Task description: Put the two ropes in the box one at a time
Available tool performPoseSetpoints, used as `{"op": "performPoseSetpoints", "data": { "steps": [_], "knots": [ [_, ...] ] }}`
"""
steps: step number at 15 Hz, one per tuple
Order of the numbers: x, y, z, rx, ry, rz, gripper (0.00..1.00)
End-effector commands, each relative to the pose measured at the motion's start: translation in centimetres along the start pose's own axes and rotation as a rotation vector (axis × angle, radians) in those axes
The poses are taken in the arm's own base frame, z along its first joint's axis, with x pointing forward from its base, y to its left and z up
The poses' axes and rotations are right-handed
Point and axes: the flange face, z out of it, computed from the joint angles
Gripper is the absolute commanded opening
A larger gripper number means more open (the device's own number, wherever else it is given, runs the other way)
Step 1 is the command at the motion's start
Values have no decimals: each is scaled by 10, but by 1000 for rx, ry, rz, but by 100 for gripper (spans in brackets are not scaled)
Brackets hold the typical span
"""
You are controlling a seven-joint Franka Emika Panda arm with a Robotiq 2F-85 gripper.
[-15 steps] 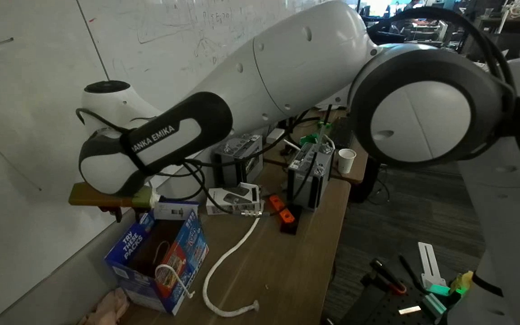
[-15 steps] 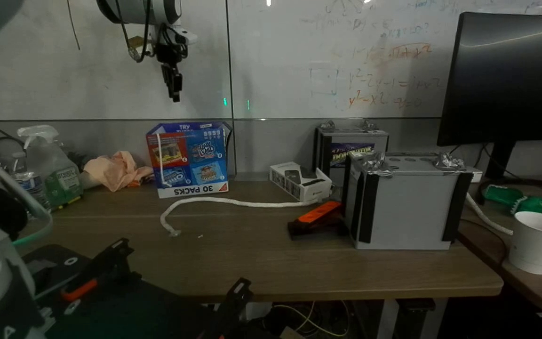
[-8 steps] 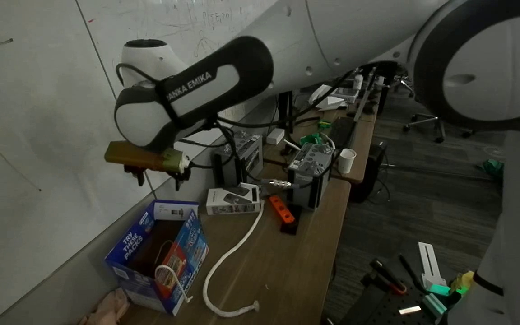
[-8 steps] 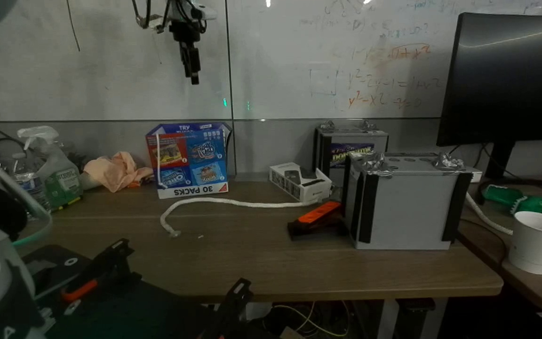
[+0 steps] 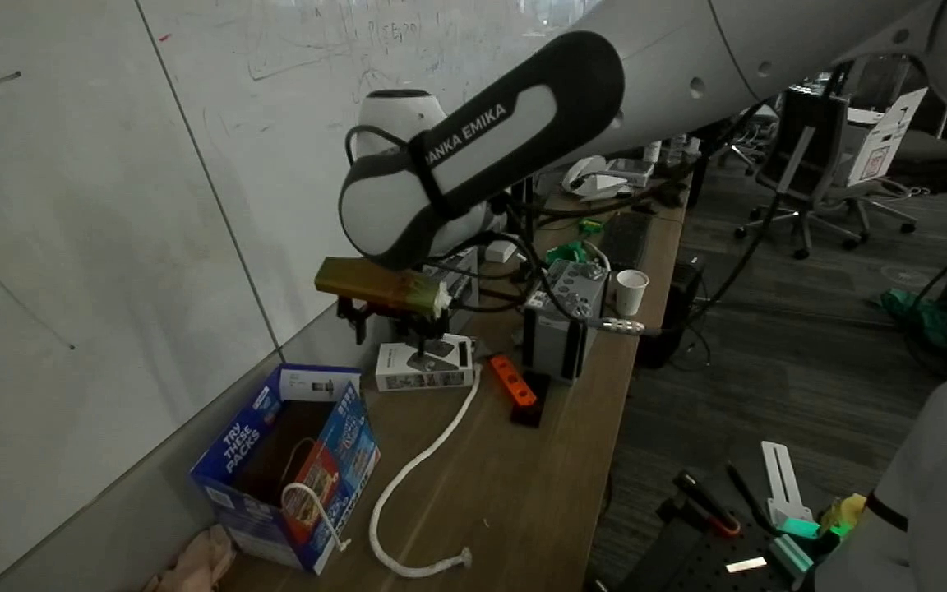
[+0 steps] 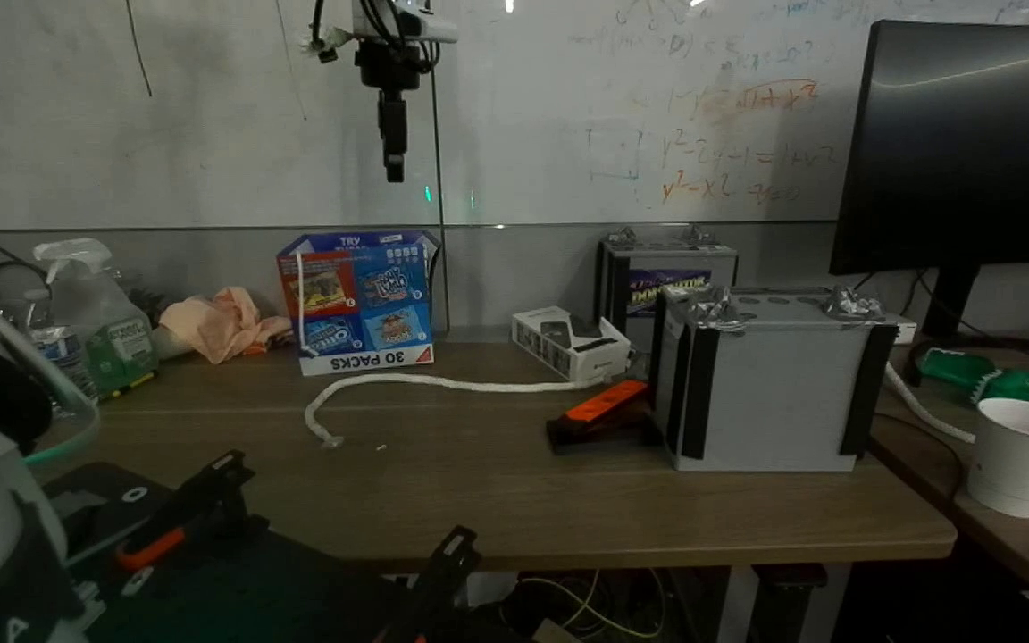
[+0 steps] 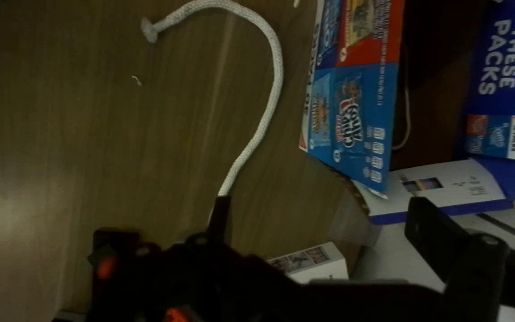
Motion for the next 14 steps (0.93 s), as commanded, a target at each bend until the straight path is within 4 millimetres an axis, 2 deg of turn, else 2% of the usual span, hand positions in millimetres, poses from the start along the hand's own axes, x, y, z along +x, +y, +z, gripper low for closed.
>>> {"op": "performPoseSetpoints", "data": {
  "steps": [1, 4, 9, 14],
  "knots": [
    [6, 36, 26, 19, -20, 29, 100],
    [15, 42, 63, 12, -38, 59, 100],
    [31, 36, 128, 6, -58, 126, 100],
    [36, 46, 189, -21, -51, 128, 100]
  ]
}}
